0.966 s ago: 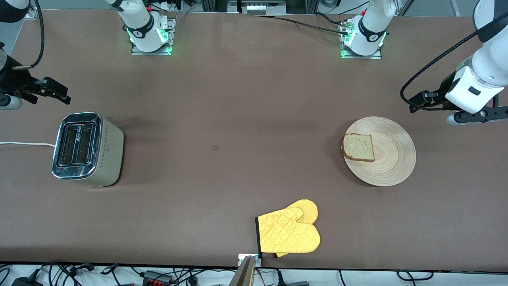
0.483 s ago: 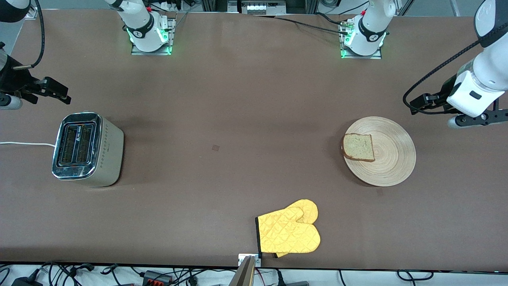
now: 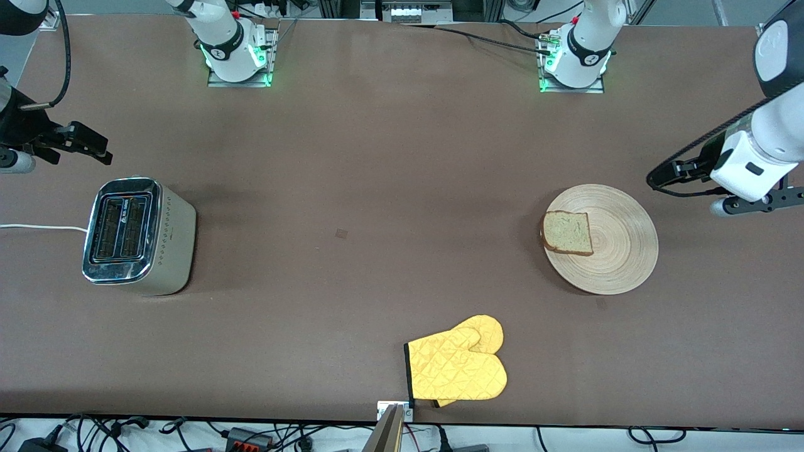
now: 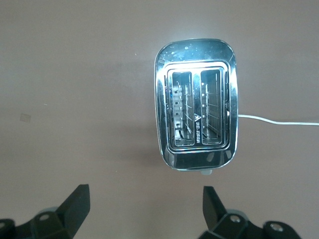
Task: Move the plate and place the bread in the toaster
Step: 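Lower the left gripper to the wooden plate's rim and grip it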
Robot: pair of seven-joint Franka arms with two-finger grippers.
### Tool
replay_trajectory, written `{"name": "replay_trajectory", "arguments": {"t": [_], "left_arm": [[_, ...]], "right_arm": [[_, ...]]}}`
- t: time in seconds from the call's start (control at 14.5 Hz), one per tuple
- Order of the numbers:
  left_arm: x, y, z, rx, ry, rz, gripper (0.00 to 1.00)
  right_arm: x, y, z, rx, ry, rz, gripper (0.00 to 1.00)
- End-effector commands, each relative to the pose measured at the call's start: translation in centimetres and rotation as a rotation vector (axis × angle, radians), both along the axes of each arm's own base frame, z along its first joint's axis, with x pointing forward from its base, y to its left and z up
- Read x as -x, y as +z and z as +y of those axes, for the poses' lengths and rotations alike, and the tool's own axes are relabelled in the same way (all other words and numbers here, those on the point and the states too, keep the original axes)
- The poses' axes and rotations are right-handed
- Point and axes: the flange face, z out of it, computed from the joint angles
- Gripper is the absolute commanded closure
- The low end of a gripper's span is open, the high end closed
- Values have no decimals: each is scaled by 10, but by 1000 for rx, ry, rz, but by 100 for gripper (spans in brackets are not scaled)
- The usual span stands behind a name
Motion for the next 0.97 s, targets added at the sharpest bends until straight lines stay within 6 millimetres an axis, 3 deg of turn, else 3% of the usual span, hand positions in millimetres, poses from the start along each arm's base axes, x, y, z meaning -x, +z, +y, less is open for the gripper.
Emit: {"name": "replay_trajectory", "arguments": {"t": [0.0, 0.14, 0.21, 0.34, 0.62, 0.76, 0.9], "left_arm": [[-8, -19, 38, 94, 83, 32, 0], [-13, -41, 61, 158, 116, 64, 0], [-12, -46, 79, 201, 115, 62, 0], [-13, -77, 116, 297, 95, 81, 0], [-9, -149, 175, 473, 2, 102, 0], [-1, -189, 206, 567, 65, 117, 0], [-1, -225, 213, 629, 49, 124, 0]], "right_arm": [[0, 5, 2, 5, 1, -4, 0], [0, 5, 1, 5, -1, -5, 0], [0, 6, 3, 5, 3, -4, 0], [1, 6, 3, 5, 3, -2, 0], [-1, 3, 1, 4, -1, -2, 0], [-1, 4, 1, 4, -1, -5, 0], [0, 4, 1, 4, -1, -2, 0]]}}
